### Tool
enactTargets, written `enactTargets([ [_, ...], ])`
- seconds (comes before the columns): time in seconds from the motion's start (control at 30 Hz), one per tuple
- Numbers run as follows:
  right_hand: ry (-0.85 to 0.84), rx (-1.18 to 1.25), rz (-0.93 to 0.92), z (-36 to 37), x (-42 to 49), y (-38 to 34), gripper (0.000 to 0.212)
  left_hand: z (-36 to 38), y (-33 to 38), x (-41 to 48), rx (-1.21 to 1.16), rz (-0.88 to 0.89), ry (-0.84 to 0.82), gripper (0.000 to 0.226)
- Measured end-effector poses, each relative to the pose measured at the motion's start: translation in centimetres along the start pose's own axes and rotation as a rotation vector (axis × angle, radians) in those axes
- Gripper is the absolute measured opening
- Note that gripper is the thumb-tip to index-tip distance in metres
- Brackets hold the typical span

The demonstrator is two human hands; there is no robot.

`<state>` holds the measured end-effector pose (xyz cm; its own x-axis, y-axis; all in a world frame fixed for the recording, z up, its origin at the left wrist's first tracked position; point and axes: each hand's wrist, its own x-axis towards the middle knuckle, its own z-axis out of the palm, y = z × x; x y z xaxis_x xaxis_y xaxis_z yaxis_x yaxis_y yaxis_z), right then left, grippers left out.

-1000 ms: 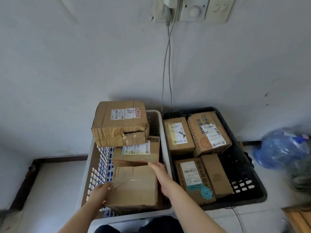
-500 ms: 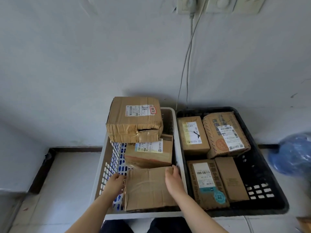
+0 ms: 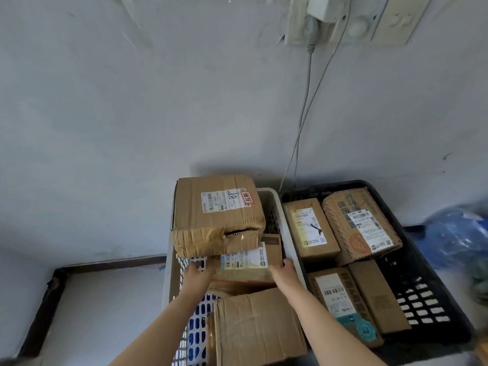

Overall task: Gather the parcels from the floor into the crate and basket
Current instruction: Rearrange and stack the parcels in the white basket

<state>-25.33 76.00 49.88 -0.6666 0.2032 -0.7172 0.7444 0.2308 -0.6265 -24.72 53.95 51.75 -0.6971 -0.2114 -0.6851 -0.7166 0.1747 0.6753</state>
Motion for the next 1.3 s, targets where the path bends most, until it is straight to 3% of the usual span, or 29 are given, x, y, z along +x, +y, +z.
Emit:
enactTargets([
  [0.13, 0.054, -0.105, 0.002, 0.8, 0.3, 1.2, 0.050, 2.0, -1.5, 0.4, 0.013, -0.005, -0.041, 0.078],
  [0.23, 0.126, -0.294, -0.002, 1.8, 0.3, 2.1, 0.064, 1.8, -2.7, 0.1, 0.172, -0.031, 0.067, 0.064],
  [0.33, 0.091, -0.403, -0.001, 2.3, 0.8, 1.8, 0.079, 0.5, -4.4, 0.0, 0.311, -0.042, 0.072, 0.053],
  [0.4, 0.112, -0.362, -0.048, 2.0, 1.2, 0.4, 0.078, -0.2, -4.3, -0.2, 0.237, -0.007, 0.134, 0.044],
  [0.5, 0.183, -0.158, -0.233, 1.4, 1.1, -2.8, 0.061, -1.0, -2.2, -1.5, 0.045, 0.166, 0.417, 0.023],
  [0.6, 0.071, 0.046, -0.338, 1.6, 1.2, -6.8, 0.055, -2.3, 1.6, -2.2, -0.191, 0.346, 0.624, 0.024],
  [0.67, -0.026, 0.088, -0.361, 2.0, 1.6, -8.4, 0.058, -3.1, 4.2, -0.9, -0.296, 0.346, 0.481, 0.042],
  [0.73, -0.045, 0.092, -0.374, 2.5, 2.1, -8.8, 0.063, -3.3, 5.5, 0.3, -0.237, 0.319, 0.337, 0.052],
  [0.97, 0.152, 0.075, -0.417, -0.5, 1.3, -4.9, 0.062, 0.4, 3.7, -2.3, -0.071, 0.382, 0.360, 0.064],
  [1.1, 0.209, -0.053, -0.487, -3.7, 0.9, -3.9, 0.046, 2.6, 2.0, -2.9, -0.054, 0.363, 0.342, 0.052],
  [1.23, 0.161, -0.096, -0.420, -5.6, 0.9, -2.5, 0.067, 3.4, 2.0, -3.6, 0.013, 0.381, 0.387, 0.034],
  [1.3, 0.135, -0.014, -0.386, -6.2, 0.6, -2.1, 0.057, 3.7, 1.6, -4.8, 0.032, 0.397, 0.415, 0.024],
])
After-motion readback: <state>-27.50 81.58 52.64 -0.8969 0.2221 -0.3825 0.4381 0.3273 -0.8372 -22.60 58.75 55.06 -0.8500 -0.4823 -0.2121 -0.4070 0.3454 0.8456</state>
